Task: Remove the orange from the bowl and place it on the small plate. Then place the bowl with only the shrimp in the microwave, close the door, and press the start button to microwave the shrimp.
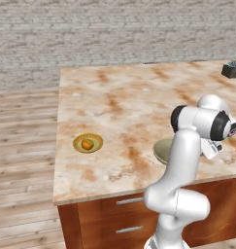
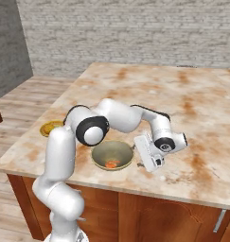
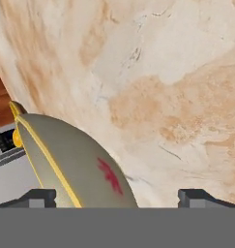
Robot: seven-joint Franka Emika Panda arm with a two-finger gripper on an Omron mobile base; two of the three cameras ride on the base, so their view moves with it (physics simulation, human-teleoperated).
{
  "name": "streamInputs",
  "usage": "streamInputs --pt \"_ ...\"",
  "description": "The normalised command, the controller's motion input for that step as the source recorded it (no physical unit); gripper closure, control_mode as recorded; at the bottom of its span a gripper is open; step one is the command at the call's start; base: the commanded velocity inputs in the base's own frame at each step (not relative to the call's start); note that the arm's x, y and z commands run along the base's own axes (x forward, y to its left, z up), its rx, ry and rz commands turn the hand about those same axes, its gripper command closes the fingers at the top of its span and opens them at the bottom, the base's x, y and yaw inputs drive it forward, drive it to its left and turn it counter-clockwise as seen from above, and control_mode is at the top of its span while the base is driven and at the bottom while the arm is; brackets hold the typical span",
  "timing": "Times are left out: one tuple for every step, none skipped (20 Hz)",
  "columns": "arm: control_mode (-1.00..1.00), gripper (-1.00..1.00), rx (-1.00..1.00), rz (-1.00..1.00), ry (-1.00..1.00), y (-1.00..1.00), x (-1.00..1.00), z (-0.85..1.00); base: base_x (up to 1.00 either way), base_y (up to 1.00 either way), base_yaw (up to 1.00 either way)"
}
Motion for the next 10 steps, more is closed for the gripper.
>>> streamInputs --pt "-1.00 -1.00 0.00 0.10 -0.06 0.30 0.00 -0.01 0.00 0.00 0.00" --pt "-1.00 -1.00 0.00 0.09 -0.04 0.39 0.00 -0.03 0.00 0.00 0.00" --pt "-1.00 -1.00 0.00 0.10 -0.02 0.42 0.00 -0.15 0.00 0.00 0.00" --pt "-1.00 -1.00 0.00 0.10 0.00 0.55 0.00 -0.29 0.00 0.00 0.00" --pt "-1.00 -1.00 0.00 0.10 0.00 0.55 0.00 -0.30 0.00 0.00 0.00" --pt "-1.00 -1.00 0.00 0.09 0.00 0.54 0.00 -0.29 0.00 0.00 0.00" --pt "-1.00 -1.00 0.00 0.09 0.00 0.52 0.00 -0.25 0.00 0.00 0.00" --pt "-1.00 -1.00 0.00 0.07 -0.01 0.51 0.00 -0.22 0.00 0.00 0.00" --pt "-1.00 1.00 0.00 0.04 -0.03 0.54 0.00 -0.17 0.00 0.00 0.00" --pt "-1.00 1.00 0.00 0.00 -0.02 0.44 0.00 -0.16 0.00 0.00 0.00"
